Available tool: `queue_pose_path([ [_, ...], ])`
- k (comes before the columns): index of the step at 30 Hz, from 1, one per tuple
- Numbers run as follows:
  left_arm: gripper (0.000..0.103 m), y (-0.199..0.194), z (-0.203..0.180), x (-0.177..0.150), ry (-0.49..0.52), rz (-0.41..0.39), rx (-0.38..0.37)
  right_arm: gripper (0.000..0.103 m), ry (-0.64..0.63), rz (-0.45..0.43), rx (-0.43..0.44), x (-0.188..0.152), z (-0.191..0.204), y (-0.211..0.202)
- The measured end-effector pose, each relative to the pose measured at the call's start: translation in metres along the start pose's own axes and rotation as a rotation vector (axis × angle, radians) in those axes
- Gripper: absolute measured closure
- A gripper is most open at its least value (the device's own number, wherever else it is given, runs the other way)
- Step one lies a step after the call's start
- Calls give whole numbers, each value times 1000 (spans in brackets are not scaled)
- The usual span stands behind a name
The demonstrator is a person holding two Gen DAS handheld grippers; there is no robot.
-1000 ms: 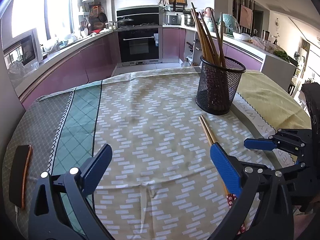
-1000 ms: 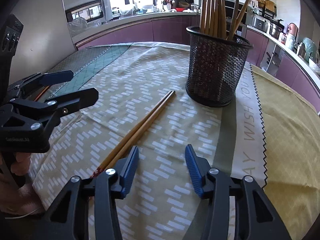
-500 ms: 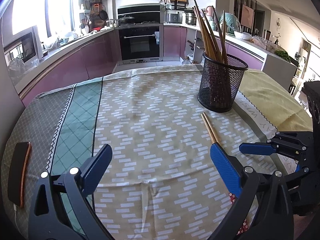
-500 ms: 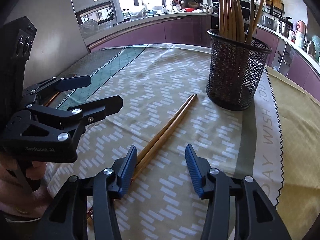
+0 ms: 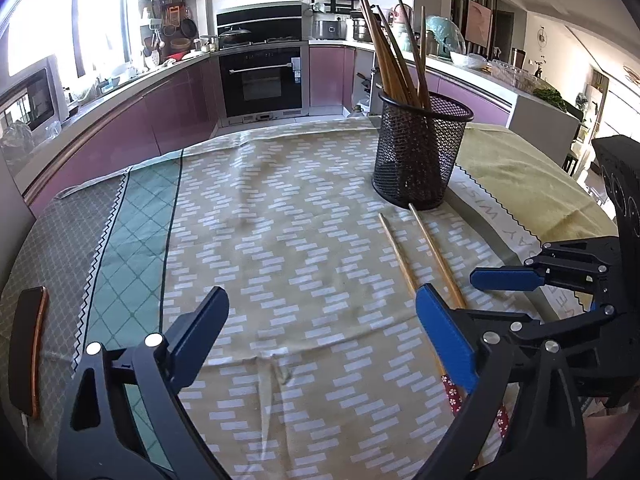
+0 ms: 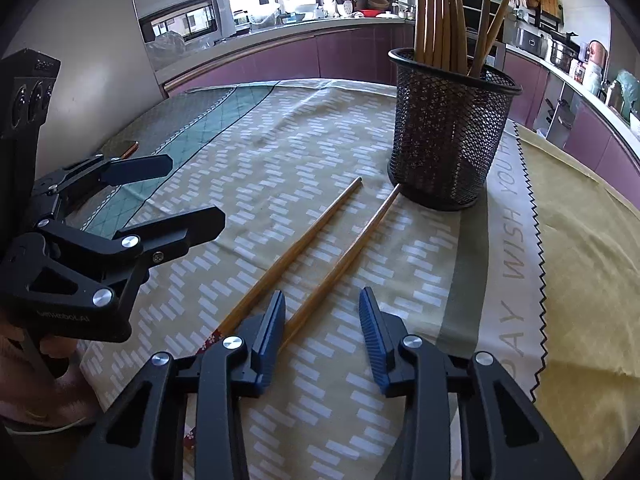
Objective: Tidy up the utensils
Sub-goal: 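Lower both open grippers around the two loose wooden chopsticks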
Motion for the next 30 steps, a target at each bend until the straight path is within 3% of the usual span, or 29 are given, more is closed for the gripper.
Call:
queue_pose_path([
  [13, 31, 21, -38, -11, 87, 89, -82, 75, 13, 27, -17, -3, -17, -4],
  [30, 62, 40, -48, -5, 84, 132, -69, 78, 50, -23, -27, 13, -27, 5],
])
Point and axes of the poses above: each gripper's, at about its wrist camera, not at the fingertips, and y roughly the way its jaws point, z to its left, x to its top, the point moved 8 cm from there along y, roughly the way its jaws point, and after that the axes turned 5 degrees about x, right-handed, at the moved point
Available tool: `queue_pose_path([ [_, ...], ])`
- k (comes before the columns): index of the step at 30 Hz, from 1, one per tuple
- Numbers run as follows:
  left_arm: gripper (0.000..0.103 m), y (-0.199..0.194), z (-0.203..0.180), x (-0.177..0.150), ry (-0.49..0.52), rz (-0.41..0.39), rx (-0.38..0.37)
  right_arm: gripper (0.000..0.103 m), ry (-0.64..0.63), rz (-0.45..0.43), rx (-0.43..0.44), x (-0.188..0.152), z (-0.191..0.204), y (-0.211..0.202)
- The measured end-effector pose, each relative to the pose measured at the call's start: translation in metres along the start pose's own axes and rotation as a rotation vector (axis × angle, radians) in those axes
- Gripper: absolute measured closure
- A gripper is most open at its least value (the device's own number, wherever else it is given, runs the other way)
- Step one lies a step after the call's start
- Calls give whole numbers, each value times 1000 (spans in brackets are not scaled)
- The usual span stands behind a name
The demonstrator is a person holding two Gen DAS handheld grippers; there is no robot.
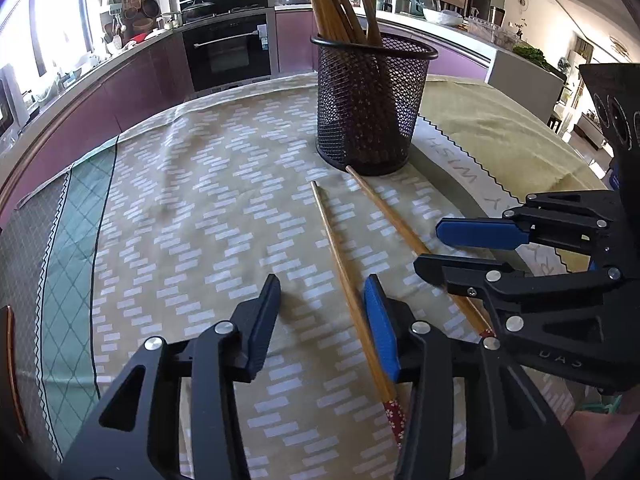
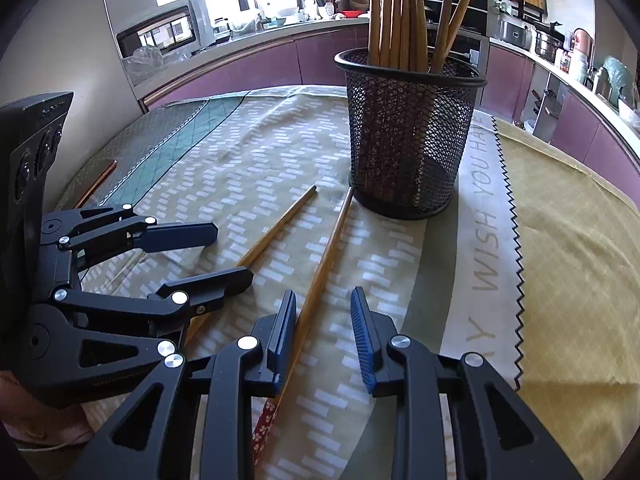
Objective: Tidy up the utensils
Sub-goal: 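Close the left gripper on a chopstick while the right gripper grasps the other, then lift both chopsticks upright and carry them over the mesh cup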
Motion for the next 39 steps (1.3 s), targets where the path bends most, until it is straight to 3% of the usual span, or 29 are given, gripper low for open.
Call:
queue_pose_path([
  [8, 91, 4, -6, 7, -16, 0, -26, 95, 51, -17, 21, 6, -6, 4],
  [12, 95, 5, -6, 8, -35, 1, -39, 97, 81, -26, 44, 6, -10, 2],
  [23, 95, -12, -2, 12, -58, -42, -70, 97, 124, -96, 116, 10, -15, -20],
  [33, 95, -40, 1, 27, -99, -95, -183, 97, 125, -182, 165, 22, -13, -46],
  [39, 95, -53, 3, 40, -115, -138, -208, 97, 115, -244, 171, 32, -11, -64],
])
Point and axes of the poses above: each gripper's, at about its wrist camera, not at the fingertips, and y roughly the way its jaws point, z to its left, x to its top, the point moved 8 cm from there along y, roughly the way its jaws point, and after that the axes turned 5 degrees about x, right-handed, at the moved point
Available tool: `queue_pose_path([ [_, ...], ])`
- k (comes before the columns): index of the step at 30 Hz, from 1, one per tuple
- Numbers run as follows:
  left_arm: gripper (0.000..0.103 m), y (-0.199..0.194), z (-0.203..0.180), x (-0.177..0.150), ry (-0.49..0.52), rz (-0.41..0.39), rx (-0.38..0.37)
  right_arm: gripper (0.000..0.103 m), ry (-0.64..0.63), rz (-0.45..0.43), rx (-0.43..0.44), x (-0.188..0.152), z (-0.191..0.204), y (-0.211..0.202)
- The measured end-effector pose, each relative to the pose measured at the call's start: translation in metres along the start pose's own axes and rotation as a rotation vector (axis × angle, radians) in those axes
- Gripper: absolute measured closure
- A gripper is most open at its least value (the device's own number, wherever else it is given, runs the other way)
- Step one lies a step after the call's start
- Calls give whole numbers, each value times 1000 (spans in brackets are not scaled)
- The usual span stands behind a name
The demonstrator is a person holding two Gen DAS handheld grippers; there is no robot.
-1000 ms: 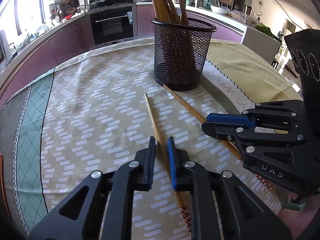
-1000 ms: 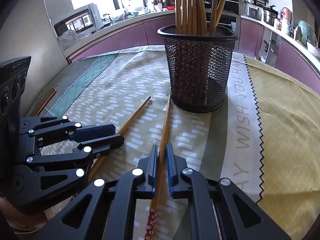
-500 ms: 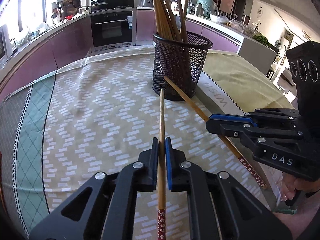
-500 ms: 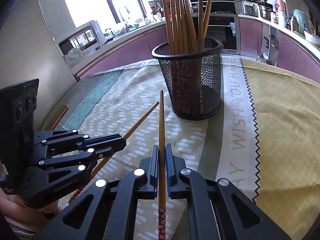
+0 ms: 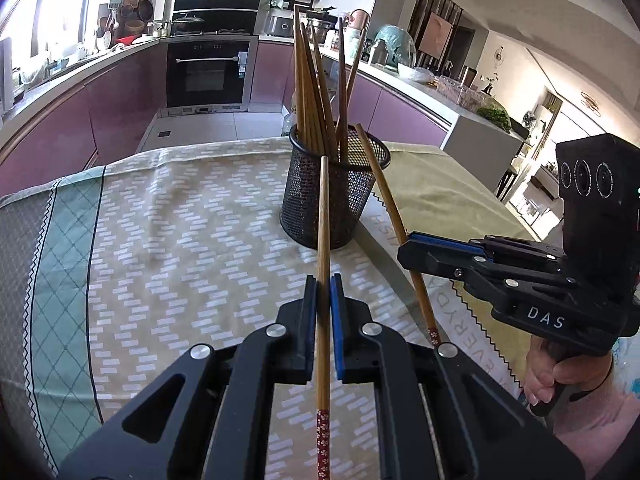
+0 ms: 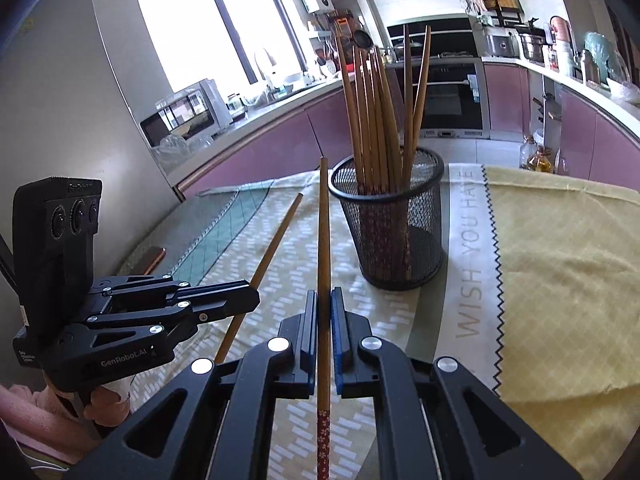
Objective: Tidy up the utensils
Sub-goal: 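Lift both chopsticks upright and carry them over the mesh cup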
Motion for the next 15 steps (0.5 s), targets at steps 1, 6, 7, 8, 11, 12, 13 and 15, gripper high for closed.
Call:
queue_pose_path([
  [1, 96, -1, 0, 2, -1, -6, 0, 97, -1, -8, 0, 2, -1, -2],
  [6, 96, -7, -2, 12, -2, -37, 1, 97, -5, -43, -3, 10, -2, -11],
  [7, 96, -8, -3, 14, -2, -43, -2, 97, -6, -50, -2, 12, -2, -12],
  [8, 96, -8, -4, 15, 0, -49, -3, 97, -7, -53, -2, 14, -2, -13],
  [11, 96, -11, -8, 20, 8, -68, -3, 97, -10, -67, -4, 18, -1, -16],
  [12, 96, -12, -9, 22, 11, -73, -4, 97, -12, -71, -4, 20, -1, -17],
  [13, 96, -13, -10, 24, 12, -80, -5, 97, -13, -75, -4, 21, -1, -18],
  [15, 96, -15, -12, 26, 16, -88, -10, 97, -17, -84, -4, 24, 0, -20],
])
Point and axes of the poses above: each gripper's, at about its wrist camera, not at the fingertips, and y roughly the way its jaws point, z to its left, x to its top, the point moved 8 cm from there along y, roughly the way its jaws point, and after that the axes turned 5 degrees about x, right-handed, at the moved point
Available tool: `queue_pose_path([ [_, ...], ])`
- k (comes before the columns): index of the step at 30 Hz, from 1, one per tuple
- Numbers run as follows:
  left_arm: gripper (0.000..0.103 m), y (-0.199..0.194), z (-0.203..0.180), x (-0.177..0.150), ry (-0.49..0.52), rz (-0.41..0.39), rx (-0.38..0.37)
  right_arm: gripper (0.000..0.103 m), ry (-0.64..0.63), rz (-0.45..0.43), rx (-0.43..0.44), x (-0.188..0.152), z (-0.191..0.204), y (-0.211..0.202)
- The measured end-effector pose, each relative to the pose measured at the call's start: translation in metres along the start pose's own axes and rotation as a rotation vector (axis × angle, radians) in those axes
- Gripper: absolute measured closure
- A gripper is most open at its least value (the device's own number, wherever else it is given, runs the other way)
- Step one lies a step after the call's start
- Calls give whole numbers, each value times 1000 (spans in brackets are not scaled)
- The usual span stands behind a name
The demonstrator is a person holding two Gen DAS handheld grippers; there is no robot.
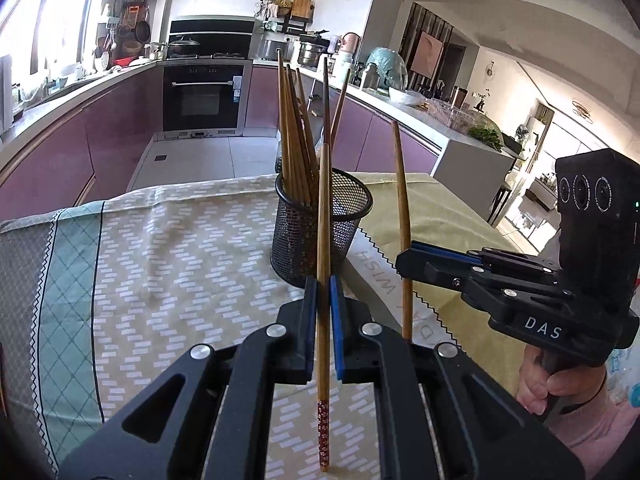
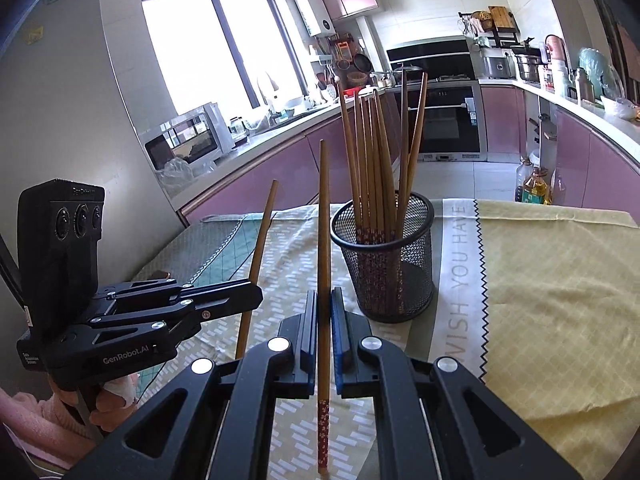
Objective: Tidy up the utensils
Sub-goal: 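Lift both chopsticks upright and carry them over the mesh cup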
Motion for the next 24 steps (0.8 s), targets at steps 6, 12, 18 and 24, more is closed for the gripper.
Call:
queue_pose_path([
  [6, 96, -4, -1, 7, 4, -20, 3, 97, -12, -22, -5, 8, 2, -3],
  [12, 96, -10, 0, 14, 2, -44, 3, 97, -21, -45, -11, 15, 2, -9],
  [18, 96, -16, 2, 23, -6, -65, -7, 97, -29, -66, -16, 25, 3, -14],
  [24, 96, -18, 2, 31, -12, -77, -15, 97, -32, -85, -17, 35, 2, -17],
])
Point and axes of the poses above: each gripper's, at about its wrist camera, not at the fingertips, and y roughly the way its jaws point, z to its left, x to its top, the point moved 8 cm from there along y, roughly the way its jaws point, and after that the axes turned 5 degrees about x, right-handed, at the moved point
